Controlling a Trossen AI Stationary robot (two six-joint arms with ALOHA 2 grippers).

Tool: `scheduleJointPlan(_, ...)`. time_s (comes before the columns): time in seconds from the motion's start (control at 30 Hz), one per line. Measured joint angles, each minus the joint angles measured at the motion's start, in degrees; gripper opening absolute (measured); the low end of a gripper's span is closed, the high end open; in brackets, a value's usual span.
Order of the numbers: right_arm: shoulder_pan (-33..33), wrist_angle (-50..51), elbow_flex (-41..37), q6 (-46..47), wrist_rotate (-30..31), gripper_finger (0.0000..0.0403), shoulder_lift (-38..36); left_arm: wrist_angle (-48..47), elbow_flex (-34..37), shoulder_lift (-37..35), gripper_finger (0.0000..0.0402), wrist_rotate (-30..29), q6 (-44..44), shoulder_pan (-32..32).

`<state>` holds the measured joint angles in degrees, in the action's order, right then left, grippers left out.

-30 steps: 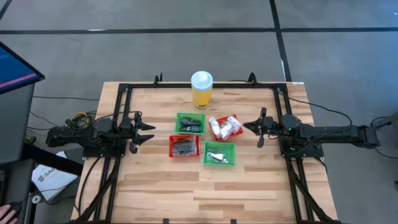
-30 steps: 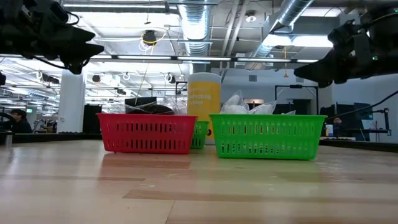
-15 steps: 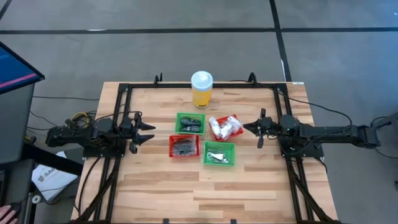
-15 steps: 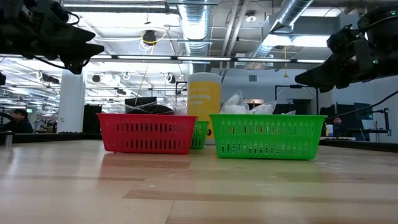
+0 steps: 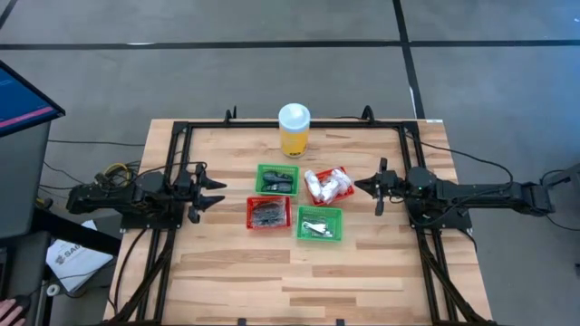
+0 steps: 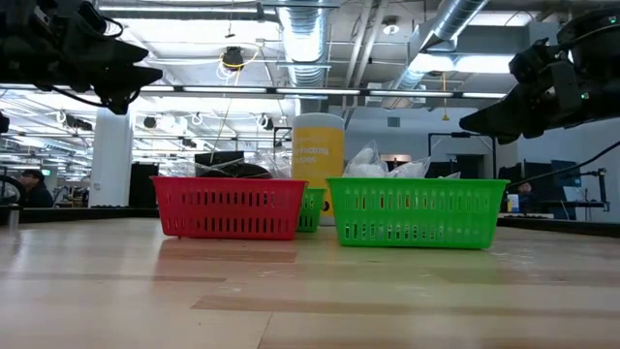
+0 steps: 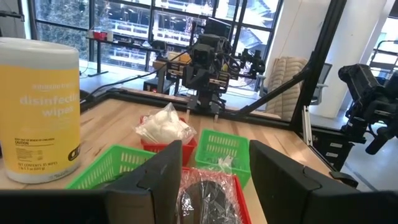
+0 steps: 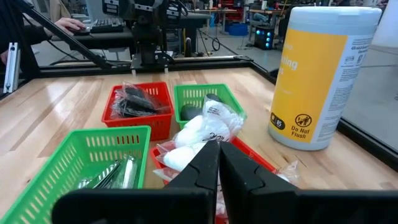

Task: Pick & Place Travel size toiletries
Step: Return to Home Position

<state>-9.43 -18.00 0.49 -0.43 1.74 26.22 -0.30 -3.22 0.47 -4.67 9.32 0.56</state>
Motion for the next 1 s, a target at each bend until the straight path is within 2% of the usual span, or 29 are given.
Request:
scheduleJointPlan(0.17, -0.02, -0.22, 0.00, -0.02, 2.86, 0.0006, 0.00, 0.36, 0.00, 0.00, 0.0176, 0.00, 0.00, 0.00)
scheduleJointPlan(1.0, -0.02, 0.00, -0.02, -0.02, 2.83, 0.0006, 0.00, 0.82, -0.02, 0.00, 0.0176, 0.00, 0.00, 0.00)
